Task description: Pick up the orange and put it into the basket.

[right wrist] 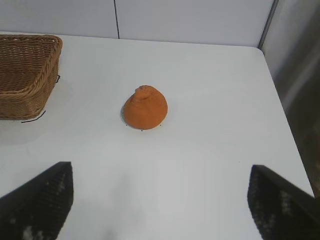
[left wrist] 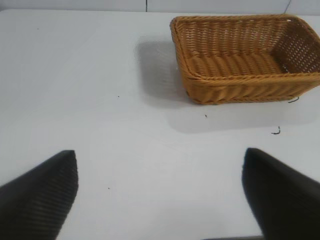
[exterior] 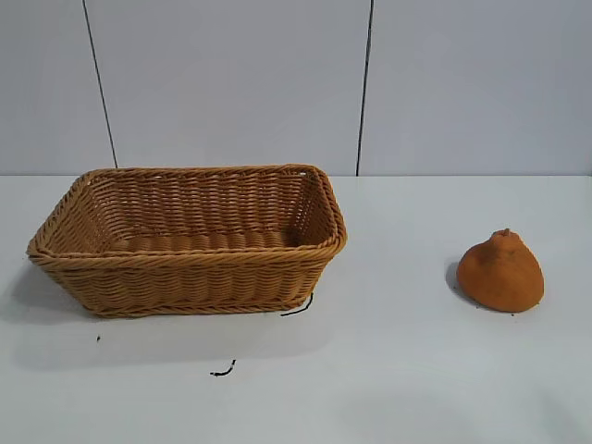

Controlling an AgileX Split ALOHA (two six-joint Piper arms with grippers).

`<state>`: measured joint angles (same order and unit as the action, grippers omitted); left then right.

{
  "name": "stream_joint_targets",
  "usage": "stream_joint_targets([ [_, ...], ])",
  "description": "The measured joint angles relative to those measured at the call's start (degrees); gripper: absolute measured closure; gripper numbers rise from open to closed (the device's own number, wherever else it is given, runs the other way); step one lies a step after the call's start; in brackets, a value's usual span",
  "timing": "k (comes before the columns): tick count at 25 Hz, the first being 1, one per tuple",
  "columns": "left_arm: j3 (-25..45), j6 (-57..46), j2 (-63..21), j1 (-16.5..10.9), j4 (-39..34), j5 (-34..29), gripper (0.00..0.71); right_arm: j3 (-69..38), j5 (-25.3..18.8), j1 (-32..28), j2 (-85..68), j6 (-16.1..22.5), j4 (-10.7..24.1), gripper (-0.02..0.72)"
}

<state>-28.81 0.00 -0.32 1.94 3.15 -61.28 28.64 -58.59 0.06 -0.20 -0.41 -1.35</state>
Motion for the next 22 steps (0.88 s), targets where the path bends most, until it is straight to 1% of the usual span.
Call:
stream_joint_targets([
  [7,0.0,0.0,0.0,0.0,0.0,0.0,0.071,0.3,-0.2,0.0,0.3,0.0,0.2,0.027],
  [9,0.0,0.0,0.0,0.0,0.0,0.0,0.071,1.9,-0.4,0.0,2.8,0.0,0.4,0.027],
  [12,0.0,0.0,0.0,0.0,0.0,0.0,0.071,5.7,-0.5,0.0,11.3,0.1,0.8,0.027],
  [19,0.0,0.0,0.0,0.0,0.0,0.0,0.071,18.2,-0.5,0.0,37.8,4.0,0.4,0.027],
  [22,0.0,0.0,0.0,0.0,0.0,0.0,0.071,24.1,-0.5,0.0,49.5,4.3,0.1,0.027],
])
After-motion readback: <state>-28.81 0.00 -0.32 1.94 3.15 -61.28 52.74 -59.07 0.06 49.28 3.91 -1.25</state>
